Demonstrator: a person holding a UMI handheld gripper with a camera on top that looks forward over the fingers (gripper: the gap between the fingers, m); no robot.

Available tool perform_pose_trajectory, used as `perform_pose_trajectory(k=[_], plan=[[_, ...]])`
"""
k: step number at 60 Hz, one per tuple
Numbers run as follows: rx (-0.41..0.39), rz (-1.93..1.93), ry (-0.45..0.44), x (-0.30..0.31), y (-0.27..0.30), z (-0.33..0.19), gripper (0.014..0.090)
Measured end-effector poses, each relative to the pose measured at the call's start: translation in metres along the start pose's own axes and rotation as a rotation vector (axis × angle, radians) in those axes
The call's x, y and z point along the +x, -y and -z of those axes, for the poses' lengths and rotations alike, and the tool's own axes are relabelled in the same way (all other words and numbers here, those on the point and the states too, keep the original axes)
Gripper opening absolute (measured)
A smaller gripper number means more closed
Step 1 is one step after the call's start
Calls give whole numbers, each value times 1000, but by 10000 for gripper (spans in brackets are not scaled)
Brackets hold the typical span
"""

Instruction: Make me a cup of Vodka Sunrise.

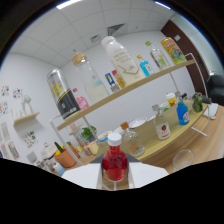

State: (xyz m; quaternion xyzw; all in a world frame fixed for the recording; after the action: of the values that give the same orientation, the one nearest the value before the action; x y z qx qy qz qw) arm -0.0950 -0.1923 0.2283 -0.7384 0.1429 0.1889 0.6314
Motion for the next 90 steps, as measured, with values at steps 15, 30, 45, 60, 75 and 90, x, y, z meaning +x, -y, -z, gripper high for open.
perform_pose_trajectory(k=[15, 30, 45, 60, 75, 90], plan=[[-211, 283, -86, 16, -131, -31, 345], [-350, 401, -118, 29, -194, -39, 345], [-424, 393, -125, 31, -216, -36, 353], [-454, 452, -96, 31, -222, -22, 368], [-377, 390, -5, 10, -167, 8, 849], [-237, 393, -6, 32, -63, 83, 866]])
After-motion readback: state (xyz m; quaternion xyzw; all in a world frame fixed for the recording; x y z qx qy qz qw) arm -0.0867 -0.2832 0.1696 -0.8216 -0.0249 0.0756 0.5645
